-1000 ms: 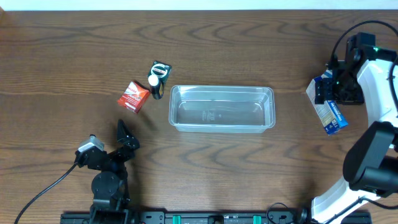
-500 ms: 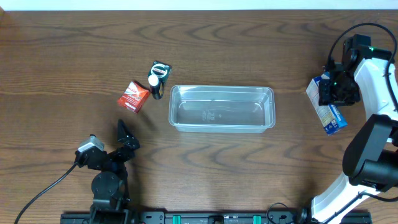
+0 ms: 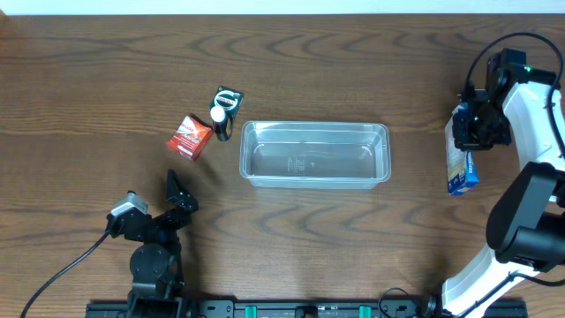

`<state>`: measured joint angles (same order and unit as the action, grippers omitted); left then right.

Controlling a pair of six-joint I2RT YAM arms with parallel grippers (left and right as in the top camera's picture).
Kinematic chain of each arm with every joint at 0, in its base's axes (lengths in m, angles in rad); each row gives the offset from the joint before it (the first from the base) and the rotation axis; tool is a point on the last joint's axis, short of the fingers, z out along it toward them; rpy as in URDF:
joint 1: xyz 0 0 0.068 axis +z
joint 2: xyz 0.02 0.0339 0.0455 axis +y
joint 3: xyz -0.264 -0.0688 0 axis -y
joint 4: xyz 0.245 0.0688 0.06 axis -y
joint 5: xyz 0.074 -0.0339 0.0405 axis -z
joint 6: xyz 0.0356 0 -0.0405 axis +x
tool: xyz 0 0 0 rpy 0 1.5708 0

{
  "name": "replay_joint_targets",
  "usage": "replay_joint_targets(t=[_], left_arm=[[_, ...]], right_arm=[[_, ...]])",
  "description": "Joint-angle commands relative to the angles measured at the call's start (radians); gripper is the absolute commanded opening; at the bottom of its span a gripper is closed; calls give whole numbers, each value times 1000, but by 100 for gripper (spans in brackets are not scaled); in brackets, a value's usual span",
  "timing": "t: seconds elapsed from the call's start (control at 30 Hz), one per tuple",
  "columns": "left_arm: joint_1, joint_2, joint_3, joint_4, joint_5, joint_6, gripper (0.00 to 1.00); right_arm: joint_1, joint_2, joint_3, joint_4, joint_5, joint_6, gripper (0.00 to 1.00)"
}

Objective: Pack container
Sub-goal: 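Grasp the blue Kool Fever box with the right gripper and lift, then carry the blue box over the container and lower it inside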

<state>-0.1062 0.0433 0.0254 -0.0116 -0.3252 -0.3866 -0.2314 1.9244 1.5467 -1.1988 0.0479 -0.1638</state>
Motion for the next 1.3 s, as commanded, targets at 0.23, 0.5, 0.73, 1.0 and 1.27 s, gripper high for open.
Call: replay_joint_targets(t=[0.23, 0.5, 0.73, 1.0, 1.27], left_arm=[[5, -6, -21, -33, -20, 16, 98], [5, -6, -21, -33, -20, 16, 98], [5, -6, -21, -33, -20, 16, 98], [5, -7, -21, -33, -20, 16, 98], [5, -6, -21, -33, -20, 16, 98]], right_arm=[[58, 5, 383, -259, -18, 5, 1], [249, -22, 653, -379, -170, -322, 1], [491, -43, 677, -377, -191, -673, 1], [692, -40, 660, -425, -181, -935, 1], [737, -40, 521, -367, -39, -889, 1]])
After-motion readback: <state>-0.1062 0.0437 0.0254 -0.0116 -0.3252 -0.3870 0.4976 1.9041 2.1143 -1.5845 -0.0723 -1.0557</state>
